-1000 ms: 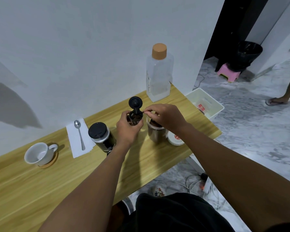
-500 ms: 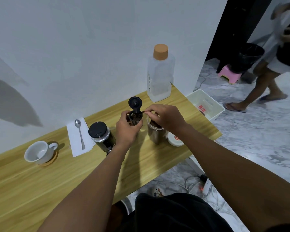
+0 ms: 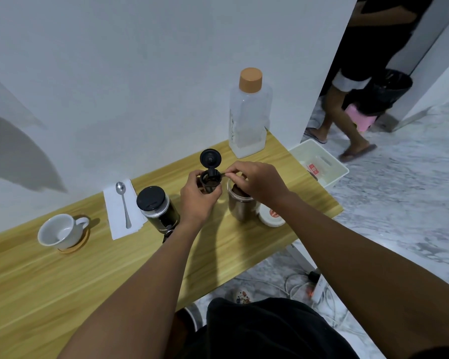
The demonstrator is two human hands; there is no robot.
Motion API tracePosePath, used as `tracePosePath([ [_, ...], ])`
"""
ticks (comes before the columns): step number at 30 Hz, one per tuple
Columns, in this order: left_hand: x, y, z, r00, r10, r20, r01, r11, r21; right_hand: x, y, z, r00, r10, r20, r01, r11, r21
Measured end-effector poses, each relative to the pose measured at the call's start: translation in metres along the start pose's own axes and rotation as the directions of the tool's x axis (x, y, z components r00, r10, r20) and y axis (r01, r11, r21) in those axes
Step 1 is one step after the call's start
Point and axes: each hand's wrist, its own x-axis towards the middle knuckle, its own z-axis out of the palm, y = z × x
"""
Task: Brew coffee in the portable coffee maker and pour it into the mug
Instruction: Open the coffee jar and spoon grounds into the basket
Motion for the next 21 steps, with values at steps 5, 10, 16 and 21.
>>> tracePosePath([
  [5,0.0,-0.001,0.001,1.0,-0.006,0.002,0.006,1.0,-0.007,0.008,0.005,-0.003,0.998,0.067,0.017,-0.069,0.991,0.116],
  [10,0.001,-0.003,0.001,1.0,-0.002,0.007,0.002,1.0,0.005,0.025,0.024,-0.025,0.96,0.262,0.095,-0.279,0.894,0.35],
  [16,0.004,-0.001,0.003,1.0,0.001,0.017,-0.001,1.0,0.001,0.042,0.032,-0.035,0.792,0.334,0.511,-0.463,0.874,0.146],
  [21,0.008,-0.001,0.004,1.0,-0.001,0.01,0.001,1.0,-0.005,0.049,0.025,0.001,0.722,0.382,0.577,-0.328,0.923,-0.2],
])
